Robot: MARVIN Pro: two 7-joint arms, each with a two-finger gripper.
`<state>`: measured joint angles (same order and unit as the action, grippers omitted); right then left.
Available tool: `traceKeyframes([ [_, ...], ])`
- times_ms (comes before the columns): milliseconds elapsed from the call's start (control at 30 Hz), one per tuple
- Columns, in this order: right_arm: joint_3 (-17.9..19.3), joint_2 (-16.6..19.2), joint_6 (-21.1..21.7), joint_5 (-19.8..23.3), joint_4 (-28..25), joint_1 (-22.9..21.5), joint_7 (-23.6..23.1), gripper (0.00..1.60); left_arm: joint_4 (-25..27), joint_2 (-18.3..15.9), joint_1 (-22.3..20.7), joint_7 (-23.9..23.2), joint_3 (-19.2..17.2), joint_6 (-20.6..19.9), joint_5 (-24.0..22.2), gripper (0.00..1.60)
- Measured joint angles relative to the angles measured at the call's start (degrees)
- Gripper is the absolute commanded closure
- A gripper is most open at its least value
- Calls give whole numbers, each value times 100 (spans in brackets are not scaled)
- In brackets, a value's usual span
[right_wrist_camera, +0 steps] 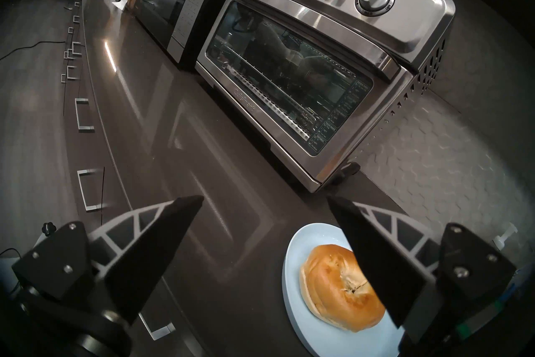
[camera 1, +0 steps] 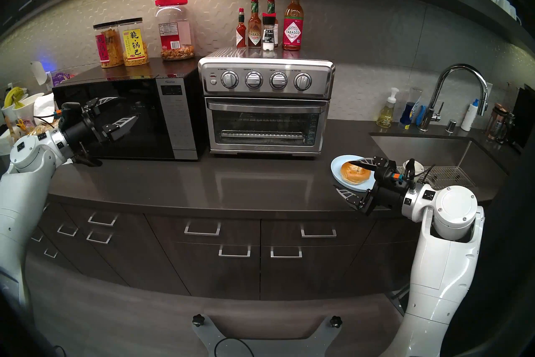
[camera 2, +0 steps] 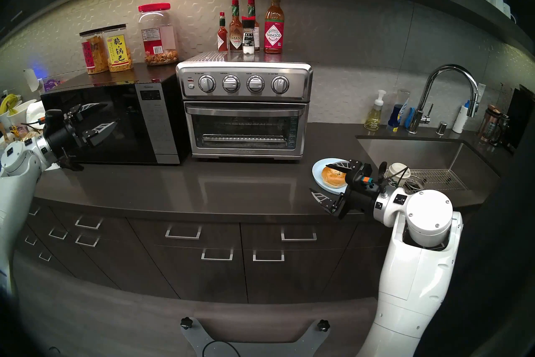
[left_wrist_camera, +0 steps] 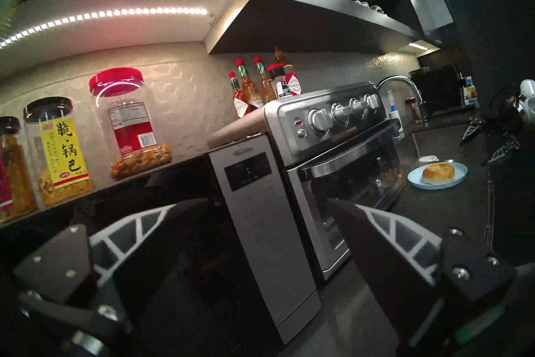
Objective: Open the oven and place the bagel inside on the rack
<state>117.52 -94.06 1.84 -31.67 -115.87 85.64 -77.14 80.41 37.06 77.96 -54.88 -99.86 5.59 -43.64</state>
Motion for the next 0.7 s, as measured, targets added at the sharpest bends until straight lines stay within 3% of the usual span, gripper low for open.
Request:
traceKeyframes([
  [233, 0, 0, 0, 0, 0, 0, 0, 0, 202, 132, -368, -183, 523, 19, -74, 6],
  [300, 0, 0, 0, 0, 0, 0, 0, 0, 278, 153, -460, -267, 599, 28, -84, 0],
  [700, 0, -2, 2, 0, -5, 0, 0, 0, 689, 189, -813, -400, 938, 77, 54, 0],
])
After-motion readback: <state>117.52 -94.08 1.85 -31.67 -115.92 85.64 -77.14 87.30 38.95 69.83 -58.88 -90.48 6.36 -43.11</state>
